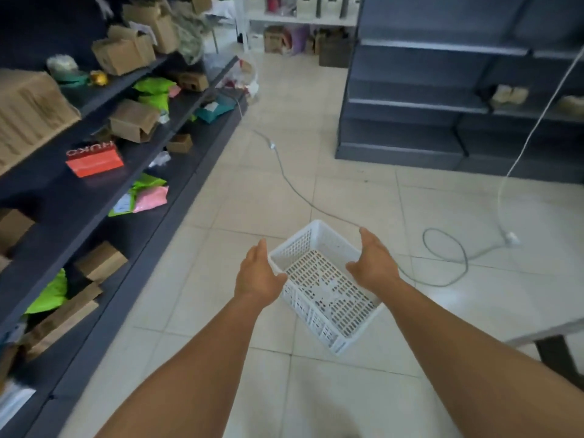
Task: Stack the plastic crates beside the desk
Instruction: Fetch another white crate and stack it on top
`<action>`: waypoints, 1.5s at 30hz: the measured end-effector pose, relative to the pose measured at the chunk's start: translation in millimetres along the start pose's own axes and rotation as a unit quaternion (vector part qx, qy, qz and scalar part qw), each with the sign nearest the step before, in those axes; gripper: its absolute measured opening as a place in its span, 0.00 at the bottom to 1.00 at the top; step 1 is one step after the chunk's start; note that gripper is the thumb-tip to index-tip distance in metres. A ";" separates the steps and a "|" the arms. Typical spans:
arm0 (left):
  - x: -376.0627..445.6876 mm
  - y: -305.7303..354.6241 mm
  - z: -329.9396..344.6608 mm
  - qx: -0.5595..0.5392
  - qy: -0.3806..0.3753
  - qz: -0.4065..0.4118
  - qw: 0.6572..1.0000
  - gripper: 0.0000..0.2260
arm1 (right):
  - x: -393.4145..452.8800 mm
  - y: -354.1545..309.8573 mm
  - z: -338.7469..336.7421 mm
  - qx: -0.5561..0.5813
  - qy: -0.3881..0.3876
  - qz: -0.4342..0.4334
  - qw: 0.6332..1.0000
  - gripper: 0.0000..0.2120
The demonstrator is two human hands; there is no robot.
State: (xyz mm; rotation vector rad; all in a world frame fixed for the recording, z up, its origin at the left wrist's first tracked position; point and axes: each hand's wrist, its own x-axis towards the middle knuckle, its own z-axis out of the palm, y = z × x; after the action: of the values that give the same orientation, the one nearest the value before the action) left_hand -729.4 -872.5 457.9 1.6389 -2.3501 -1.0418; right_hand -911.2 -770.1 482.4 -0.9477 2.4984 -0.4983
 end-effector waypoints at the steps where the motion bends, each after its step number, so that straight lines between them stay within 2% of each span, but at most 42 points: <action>1: 9.4 3.1 5.0 0.002 -0.008 0.001 1.000 0.39 | 10.0 5.7 0.6 0.002 -0.003 0.011 1.000 0.39; 9: 76.8 28.7 59.9 -0.004 -0.022 -0.040 0.999 0.39 | 110.3 64.6 4.1 -0.017 -0.027 0.033 0.999 0.40; 17: 135.8 41.8 165.7 -0.015 -0.007 -0.170 0.985 0.39 | 236.7 144.7 32.2 -0.073 -0.116 -0.058 0.989 0.37; 22: 157.5 21.8 231.9 -0.005 -0.011 -0.241 0.971 0.40 | 302.9 179.8 72.7 -0.120 -0.161 -0.102 0.974 0.38; 28: 197.5 -13.9 308.3 0.037 -0.033 -0.272 0.961 0.39 | 358.9 227.6 144.6 -0.193 -0.185 -0.148 0.952 0.37; 31: 219.5 -34.5 350.2 0.047 -0.035 -0.279 0.959 0.39 | 383.5 258.8 182.6 -0.217 -0.202 -0.138 0.945 0.38; 38: 243.3 -75.4 438.7 0.021 -0.042 -0.313 0.949 0.36 | 425.7 317.5 250.4 -0.219 -0.194 -0.109 0.950 0.38; 45: 249.6 -95.6 482.1 0.017 -0.002 -0.354 0.935 0.41 | 446.9 340.0 287.4 -0.194 -0.159 -0.082 0.965 0.36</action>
State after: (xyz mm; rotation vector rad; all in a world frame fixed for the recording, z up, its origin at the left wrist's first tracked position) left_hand -969.3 -875.6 -38.5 2.5806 -1.7842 -1.0800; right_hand -1253.8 -889.8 -33.6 -1.2744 2.2711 0.1035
